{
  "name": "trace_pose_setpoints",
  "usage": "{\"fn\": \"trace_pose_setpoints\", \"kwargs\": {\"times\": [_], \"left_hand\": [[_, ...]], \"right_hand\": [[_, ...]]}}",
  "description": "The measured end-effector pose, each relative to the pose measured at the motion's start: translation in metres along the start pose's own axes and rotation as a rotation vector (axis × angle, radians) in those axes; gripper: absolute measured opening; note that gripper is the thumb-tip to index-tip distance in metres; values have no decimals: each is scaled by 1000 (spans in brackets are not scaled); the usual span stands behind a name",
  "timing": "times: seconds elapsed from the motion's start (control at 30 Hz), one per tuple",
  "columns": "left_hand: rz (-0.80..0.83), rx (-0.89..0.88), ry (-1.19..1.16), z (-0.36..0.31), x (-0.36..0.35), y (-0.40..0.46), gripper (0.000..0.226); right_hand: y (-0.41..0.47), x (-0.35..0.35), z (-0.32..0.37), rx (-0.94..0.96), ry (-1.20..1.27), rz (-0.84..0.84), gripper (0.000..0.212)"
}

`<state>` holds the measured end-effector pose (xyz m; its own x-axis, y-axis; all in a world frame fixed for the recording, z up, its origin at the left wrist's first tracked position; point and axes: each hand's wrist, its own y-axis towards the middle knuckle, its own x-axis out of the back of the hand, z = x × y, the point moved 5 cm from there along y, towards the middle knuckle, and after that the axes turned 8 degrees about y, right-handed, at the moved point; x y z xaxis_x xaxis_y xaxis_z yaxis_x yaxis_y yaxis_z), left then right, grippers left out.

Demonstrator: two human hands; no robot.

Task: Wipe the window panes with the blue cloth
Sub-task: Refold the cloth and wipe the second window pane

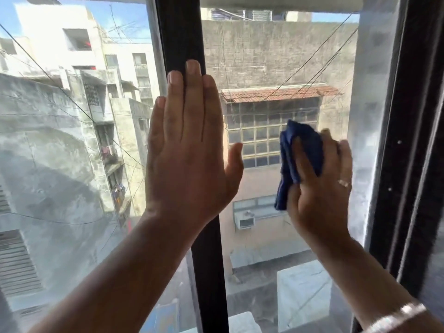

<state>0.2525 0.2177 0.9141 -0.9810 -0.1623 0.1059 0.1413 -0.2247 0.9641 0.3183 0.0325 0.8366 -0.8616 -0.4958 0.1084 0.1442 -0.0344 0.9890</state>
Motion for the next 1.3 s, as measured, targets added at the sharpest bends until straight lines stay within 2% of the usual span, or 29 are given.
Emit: {"fn": "trace_pose_setpoints", "kwargs": {"times": [0.07,0.1,0.17,0.23,0.3,0.33,0.43,0.5,0.53,0.6,0.67,0.73,0.8,0.87,0.93,0.97,1.0,1.1,1.17,1.23,1.3], "left_hand": [[-2,-4,-14,0,0,0,75],[-3,-4,-12,0,0,0,74],[-9,-5,5,-1,1,0,73],[-14,-12,20,-1,1,1,72],[-12,-18,16,-2,1,1,72],[-10,-17,2,-2,1,0,73],[-4,-13,-18,-1,1,1,76],[-2,-17,-18,0,1,1,76],[-6,-18,-24,0,1,1,76],[-20,-24,-17,2,1,1,76],[-22,-30,24,3,-2,1,79],[-1,-9,55,4,-2,1,83],[-5,3,68,3,1,-1,84],[-14,-34,73,4,5,-3,84],[-20,-66,105,8,7,-4,85],[-15,-60,126,11,8,-4,86],[-7,-40,134,14,7,-5,86],[13,23,109,17,3,-6,83],[18,27,92,16,-1,-4,80],[26,36,81,18,-2,-4,79],[29,25,73,18,0,-6,78]], "right_hand": [[29,-2,7,-190,22,-127,56],[30,-7,23,-170,28,-153,55],[5,-22,58,59,18,-97,50],[-33,-28,67,270,12,46,59],[-45,-19,41,306,-1,134,64],[-40,-11,25,243,-1,123,61],[6,7,-16,-101,19,-10,65],[35,7,-13,-275,58,-142,67],[42,2,1,-300,78,-178,67],[34,-13,41,-118,93,-150,62],[-8,-28,68,215,36,3,50],[-43,-25,50,342,-9,140,49],[-47,-7,12,223,-24,165,52],[-25,9,-21,-10,-38,124,59],[5,15,-28,-211,-3,57,66],[16,13,-18,-247,21,28,66],[23,8,-3,-214,42,17,66],[15,-11,39,89,36,79,65],[1,-16,39,219,17,123,53],[-6,-9,24,273,-5,179,54],[-1,5,-3,200,-53,182,54]]}}
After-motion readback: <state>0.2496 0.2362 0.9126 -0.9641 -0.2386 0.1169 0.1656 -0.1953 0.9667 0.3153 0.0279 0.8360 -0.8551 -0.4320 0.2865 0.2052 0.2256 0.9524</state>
